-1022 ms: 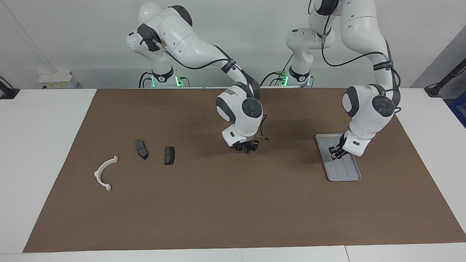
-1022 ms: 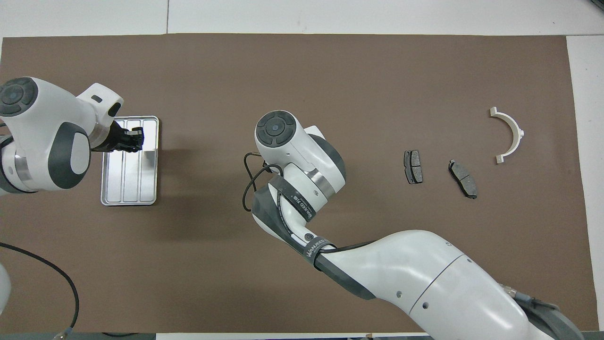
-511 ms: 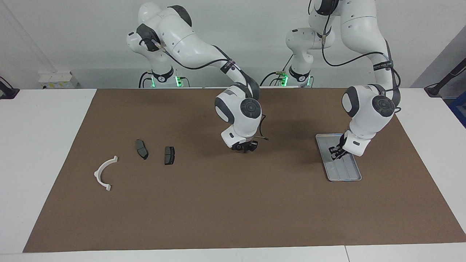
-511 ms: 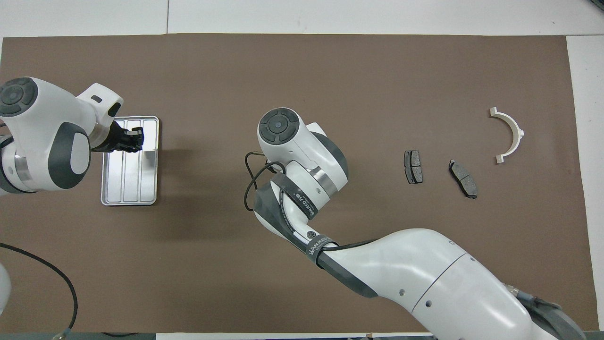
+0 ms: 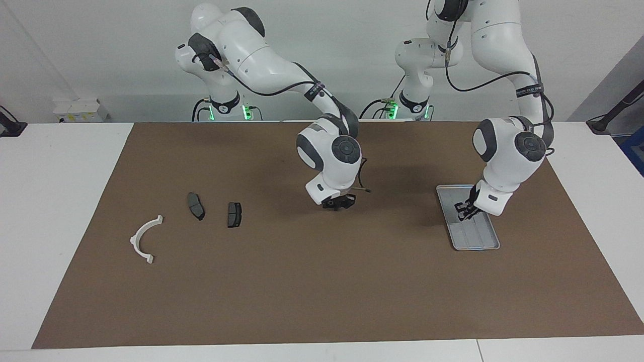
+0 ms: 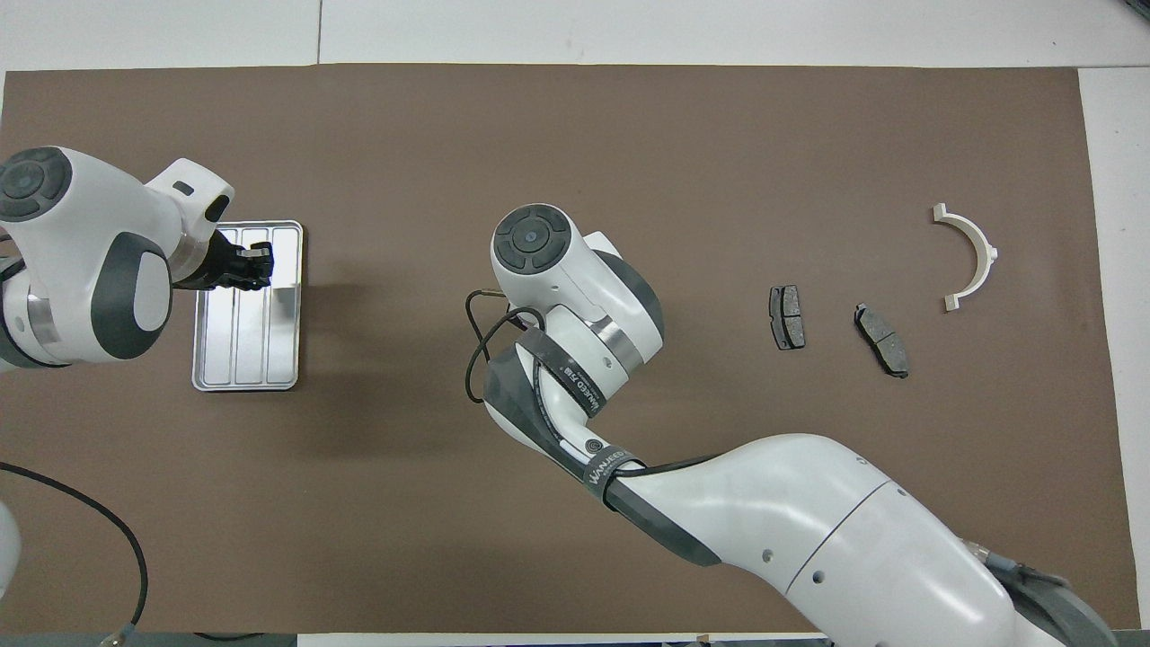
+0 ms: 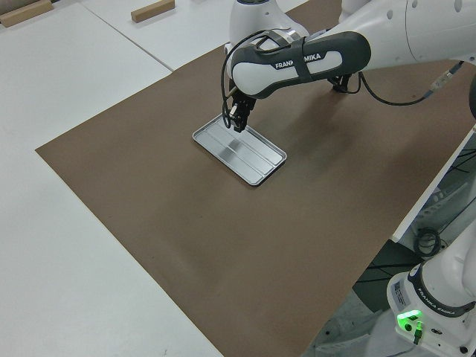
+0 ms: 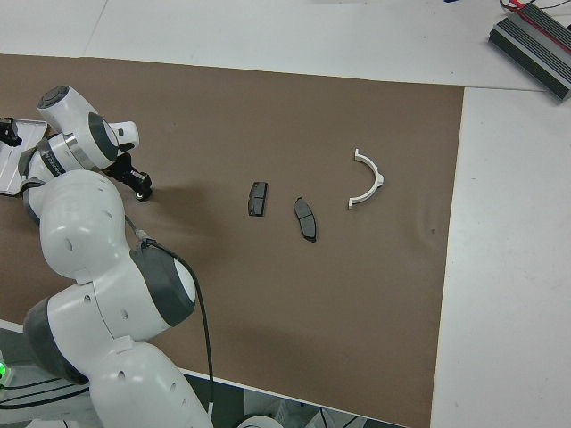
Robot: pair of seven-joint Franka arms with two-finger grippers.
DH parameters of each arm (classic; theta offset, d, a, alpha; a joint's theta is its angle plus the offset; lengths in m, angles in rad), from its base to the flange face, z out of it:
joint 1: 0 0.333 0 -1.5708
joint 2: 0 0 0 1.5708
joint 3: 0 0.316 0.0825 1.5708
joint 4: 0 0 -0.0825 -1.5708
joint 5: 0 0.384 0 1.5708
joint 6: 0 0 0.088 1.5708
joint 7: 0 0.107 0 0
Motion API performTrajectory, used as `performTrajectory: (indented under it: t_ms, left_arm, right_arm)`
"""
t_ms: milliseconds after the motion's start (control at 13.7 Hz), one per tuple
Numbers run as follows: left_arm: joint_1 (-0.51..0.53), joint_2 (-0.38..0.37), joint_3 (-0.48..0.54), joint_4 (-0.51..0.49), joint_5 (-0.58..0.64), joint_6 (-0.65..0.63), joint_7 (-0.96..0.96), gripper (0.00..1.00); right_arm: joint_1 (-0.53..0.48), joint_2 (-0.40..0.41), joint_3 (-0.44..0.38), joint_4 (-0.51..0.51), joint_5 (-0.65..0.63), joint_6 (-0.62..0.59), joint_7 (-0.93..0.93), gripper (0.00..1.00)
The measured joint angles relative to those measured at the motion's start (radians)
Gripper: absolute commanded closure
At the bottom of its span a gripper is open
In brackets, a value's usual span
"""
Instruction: Place bearing gear from tray to pile
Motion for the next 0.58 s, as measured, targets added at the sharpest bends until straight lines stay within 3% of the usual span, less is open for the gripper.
performTrajectory:
  t_ms: [219,584]
  left_arm:
    - [0.0,-0.001,0.0,0.0,-0.002,-0.001,-0.002,1.0]
    - [-0.034,-0.003,-0.008,0.018,-0.011,-0.018,-0.095,1.0]
  right_arm:
    - [-0.001,-0.003,0.0,0.001,0.0,-0.009,-0.005,0.82]
    - [-0.024,-0.003,0.004,0.009,0.006,-0.046,-0.072,0.84]
